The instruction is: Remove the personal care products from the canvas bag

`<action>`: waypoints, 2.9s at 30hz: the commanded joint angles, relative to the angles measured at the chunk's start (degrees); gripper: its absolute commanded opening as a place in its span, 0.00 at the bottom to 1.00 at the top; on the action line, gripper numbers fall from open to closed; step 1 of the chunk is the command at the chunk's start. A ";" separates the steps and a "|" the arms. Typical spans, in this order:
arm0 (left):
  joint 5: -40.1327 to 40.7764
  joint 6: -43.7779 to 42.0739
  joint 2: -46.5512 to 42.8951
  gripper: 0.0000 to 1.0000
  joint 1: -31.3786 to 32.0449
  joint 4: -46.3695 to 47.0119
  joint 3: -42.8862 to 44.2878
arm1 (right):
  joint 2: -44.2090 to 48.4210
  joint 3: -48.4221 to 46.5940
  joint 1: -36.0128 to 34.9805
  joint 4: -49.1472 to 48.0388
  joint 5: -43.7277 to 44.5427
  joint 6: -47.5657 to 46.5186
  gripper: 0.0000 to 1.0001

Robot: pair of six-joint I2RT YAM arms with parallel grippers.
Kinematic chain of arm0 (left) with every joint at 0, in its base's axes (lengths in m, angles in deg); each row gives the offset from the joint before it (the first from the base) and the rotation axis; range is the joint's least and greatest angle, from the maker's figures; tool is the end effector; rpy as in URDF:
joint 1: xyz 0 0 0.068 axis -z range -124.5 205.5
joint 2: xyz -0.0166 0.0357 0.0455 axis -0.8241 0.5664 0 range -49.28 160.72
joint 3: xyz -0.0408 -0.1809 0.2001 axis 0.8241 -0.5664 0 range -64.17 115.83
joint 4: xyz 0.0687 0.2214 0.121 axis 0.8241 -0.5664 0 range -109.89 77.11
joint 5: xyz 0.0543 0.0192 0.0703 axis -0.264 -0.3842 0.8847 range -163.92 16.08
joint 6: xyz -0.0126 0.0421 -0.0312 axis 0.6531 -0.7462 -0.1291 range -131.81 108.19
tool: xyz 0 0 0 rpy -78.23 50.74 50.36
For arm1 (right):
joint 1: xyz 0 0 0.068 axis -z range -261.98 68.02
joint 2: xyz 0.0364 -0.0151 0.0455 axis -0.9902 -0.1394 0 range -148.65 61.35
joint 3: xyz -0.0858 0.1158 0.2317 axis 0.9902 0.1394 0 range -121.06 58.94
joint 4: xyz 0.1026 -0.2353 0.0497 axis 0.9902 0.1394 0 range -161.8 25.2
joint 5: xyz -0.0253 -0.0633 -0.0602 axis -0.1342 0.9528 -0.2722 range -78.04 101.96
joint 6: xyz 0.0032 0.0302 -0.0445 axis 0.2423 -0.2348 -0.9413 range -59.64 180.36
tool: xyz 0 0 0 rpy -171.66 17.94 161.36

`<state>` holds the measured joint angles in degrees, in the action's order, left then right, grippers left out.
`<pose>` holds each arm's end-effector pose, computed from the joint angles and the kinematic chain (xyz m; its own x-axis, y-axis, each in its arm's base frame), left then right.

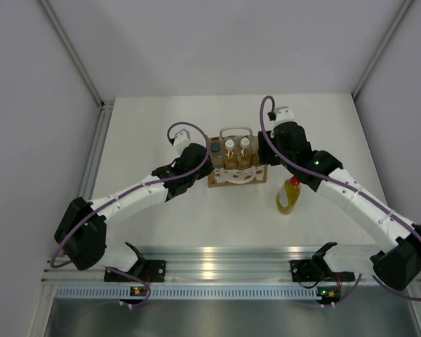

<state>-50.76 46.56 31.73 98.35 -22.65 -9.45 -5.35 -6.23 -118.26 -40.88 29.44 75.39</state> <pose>0.2378 -0.2015 0.2568 -0.5601 -0.5482 -0.6211 -0.1617 0.8077 -0.5670 0.2104 0.1412 0.3516 -0.5109 -0.0682 -0.8569 -0.2355 0.9698 0.0632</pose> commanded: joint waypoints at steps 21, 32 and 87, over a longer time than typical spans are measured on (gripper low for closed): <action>-1.10 -3.00 2.57 0.00 0.22 -1.05 -0.58 | -26.81 -19.82 -2.05 -8.59 -0.51 -2.28 0.47; -0.66 -3.35 1.69 0.00 0.22 -1.14 -1.11 | -28.31 -16.66 -2.14 -8.68 0.81 -0.35 0.42; -1.10 -2.65 1.25 0.00 0.22 -1.14 -0.49 | -13.73 -44.69 -1.96 8.81 0.36 -5.88 0.00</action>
<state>-51.22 44.04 31.89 98.35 -22.08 -9.43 -22.59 -44.45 -119.37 -28.77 27.49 70.80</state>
